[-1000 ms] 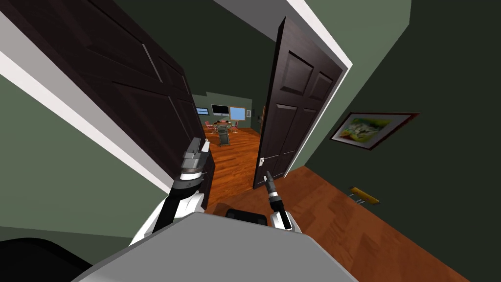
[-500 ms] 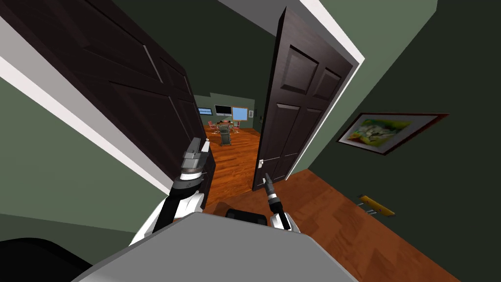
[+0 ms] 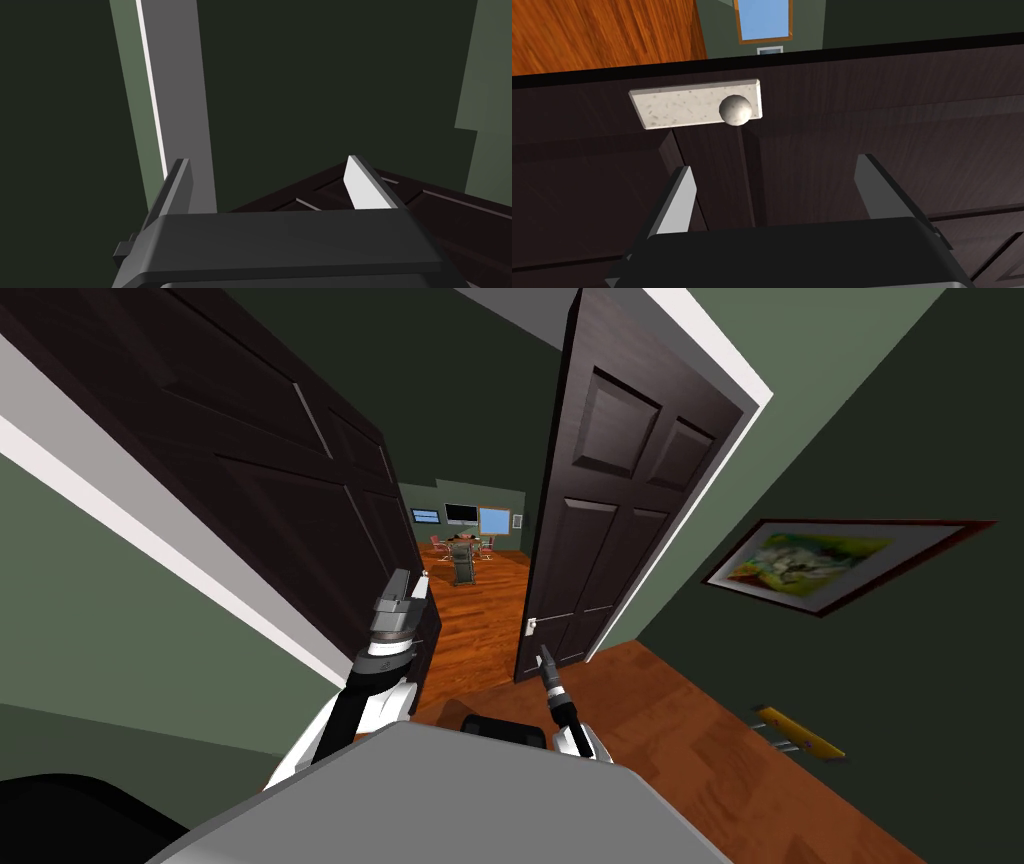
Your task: Push the door open
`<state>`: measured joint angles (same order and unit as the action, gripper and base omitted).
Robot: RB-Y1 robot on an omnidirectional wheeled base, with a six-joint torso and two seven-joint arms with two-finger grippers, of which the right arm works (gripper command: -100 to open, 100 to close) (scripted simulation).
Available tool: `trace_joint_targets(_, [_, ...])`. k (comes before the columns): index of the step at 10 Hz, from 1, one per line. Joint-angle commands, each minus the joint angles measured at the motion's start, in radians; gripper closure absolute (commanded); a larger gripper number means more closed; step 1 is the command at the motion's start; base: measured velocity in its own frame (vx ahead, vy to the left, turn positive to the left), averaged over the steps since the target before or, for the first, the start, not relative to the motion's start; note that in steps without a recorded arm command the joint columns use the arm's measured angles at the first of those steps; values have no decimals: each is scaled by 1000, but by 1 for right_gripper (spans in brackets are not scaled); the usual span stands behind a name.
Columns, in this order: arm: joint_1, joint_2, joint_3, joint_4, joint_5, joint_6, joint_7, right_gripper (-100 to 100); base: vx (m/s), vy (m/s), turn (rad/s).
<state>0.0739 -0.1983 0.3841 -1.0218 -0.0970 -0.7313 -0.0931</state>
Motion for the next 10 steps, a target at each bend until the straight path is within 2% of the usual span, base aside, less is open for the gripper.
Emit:
trace_joint_targets(1, [-12,-2,11,32,-5,-10,-1,-100,76,-102,85])
trace_joint_targets(4, [-33,-8,29,88,-13,-26,-2,-100,53,-95,79])
trace_joint_targets(5, [-37,-9,33,99,-15,-30,-3,-100,62,-81,47])
trace_joint_targets(6, [-31,-11,30,86,-13,-26,-3,-100,30,-37,9])
trace_joint_targets(10, [-36,2,20,109,-15,-36,4,-100,173,42,30])
